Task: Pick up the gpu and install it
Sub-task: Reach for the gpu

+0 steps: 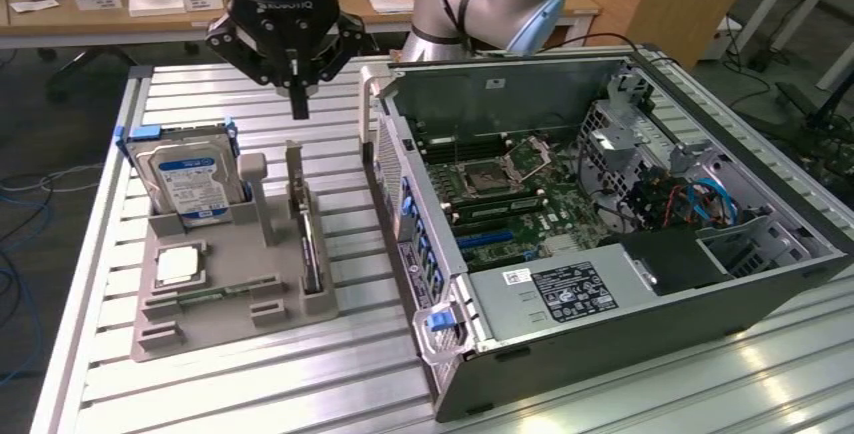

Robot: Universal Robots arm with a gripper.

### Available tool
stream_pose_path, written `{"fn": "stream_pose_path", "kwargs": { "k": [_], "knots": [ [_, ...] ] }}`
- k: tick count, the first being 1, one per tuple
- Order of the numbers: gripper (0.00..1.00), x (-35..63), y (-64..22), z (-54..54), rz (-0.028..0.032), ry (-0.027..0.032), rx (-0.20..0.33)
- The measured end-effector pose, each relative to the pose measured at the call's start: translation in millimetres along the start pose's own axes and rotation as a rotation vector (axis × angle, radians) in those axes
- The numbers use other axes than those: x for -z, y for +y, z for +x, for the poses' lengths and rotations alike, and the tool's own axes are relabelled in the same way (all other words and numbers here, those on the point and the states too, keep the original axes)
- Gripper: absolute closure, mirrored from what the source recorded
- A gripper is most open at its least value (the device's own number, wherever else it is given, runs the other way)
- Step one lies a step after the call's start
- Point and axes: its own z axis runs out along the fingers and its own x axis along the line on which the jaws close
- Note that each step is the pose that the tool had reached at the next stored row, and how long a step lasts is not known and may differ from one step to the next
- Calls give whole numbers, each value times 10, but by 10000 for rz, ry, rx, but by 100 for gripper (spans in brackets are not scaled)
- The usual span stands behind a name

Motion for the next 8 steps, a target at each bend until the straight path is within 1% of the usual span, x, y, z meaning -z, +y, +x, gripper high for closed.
{"fn": "stream_pose_path", "kwargs": {
  "k": [8],
  "knots": [
    [89,2,-29,125,-2,2,54]
  ]
}}
